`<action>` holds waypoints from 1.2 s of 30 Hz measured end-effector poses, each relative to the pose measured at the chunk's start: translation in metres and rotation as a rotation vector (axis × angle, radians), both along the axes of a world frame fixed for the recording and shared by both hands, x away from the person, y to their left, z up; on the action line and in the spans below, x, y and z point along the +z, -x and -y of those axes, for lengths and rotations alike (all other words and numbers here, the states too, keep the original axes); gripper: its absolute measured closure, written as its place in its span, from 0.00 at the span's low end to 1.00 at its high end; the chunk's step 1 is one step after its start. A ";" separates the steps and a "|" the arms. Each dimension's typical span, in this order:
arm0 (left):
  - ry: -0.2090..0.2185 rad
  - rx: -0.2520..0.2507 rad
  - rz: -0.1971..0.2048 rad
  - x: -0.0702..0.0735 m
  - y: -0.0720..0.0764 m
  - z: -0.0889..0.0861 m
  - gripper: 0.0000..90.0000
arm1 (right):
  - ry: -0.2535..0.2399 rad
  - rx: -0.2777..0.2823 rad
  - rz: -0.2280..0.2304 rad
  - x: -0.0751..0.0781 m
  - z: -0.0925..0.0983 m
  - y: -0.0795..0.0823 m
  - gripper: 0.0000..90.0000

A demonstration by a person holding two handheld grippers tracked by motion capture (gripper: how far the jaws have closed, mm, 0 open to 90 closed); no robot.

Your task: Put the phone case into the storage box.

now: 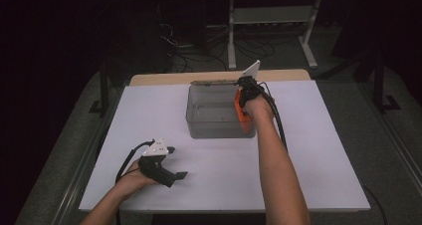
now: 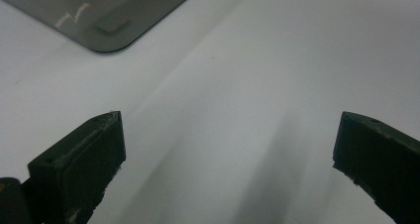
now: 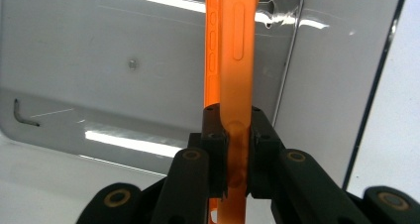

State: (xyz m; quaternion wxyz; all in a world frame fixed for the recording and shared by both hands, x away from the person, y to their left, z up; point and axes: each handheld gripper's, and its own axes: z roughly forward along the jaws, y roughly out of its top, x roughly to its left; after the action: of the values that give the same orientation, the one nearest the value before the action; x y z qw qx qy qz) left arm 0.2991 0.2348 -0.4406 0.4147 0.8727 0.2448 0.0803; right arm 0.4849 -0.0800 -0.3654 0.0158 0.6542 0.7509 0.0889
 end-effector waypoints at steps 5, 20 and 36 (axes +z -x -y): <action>0.002 0.002 -0.001 0.000 0.000 0.000 0.00 | 0.003 -0.006 -0.004 -0.002 0.001 0.000 0.89; 0.002 0.001 -0.003 0.000 0.000 0.000 0.00 | 0.014 -0.015 -0.011 -0.004 0.001 -0.001 0.87; 0.004 -0.002 -0.006 0.000 0.000 0.000 0.00 | 0.021 -0.007 -0.003 -0.003 0.000 -0.001 0.84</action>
State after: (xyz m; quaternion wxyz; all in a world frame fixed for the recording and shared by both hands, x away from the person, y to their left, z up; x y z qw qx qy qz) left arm 0.2992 0.2345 -0.4409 0.4156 0.8725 0.2452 0.0770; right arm 0.4858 -0.0802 -0.3683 0.0218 0.6569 0.7495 0.0797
